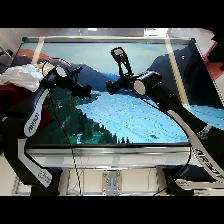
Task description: Fold the shirts.
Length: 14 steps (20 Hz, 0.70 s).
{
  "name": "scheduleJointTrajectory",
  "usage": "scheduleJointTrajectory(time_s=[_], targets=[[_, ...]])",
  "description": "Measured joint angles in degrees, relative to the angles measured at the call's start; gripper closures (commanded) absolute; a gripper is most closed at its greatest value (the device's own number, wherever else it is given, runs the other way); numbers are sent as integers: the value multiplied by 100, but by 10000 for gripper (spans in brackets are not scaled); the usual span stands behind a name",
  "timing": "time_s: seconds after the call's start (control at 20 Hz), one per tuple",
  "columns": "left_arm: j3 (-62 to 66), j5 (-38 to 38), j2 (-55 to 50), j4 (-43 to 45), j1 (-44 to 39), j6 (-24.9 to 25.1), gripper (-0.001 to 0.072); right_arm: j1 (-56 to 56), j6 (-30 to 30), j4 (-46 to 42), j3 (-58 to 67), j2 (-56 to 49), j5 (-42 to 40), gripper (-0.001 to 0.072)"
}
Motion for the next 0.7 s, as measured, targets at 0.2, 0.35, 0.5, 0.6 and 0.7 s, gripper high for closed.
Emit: scheduleJointTrajectory(time_s=[0.2,0.35,0.5,0.6,0.7], targets=[[0,118,0,48,2,13,332,0,68,-11,0,0,-26,31],[42,315,0,256,20,9,120,0,87,-116,0,0,-13,64],[409,284,-2,1178,72,-144,120,0,98,-144,0,-13,57,214],[929,33,-2,2389,118,-337,122,0,98,-170,0,-39,101,213],[1547,-203,55,3746,273,-708,121,-2,98,-251,0,-66,153,213]])
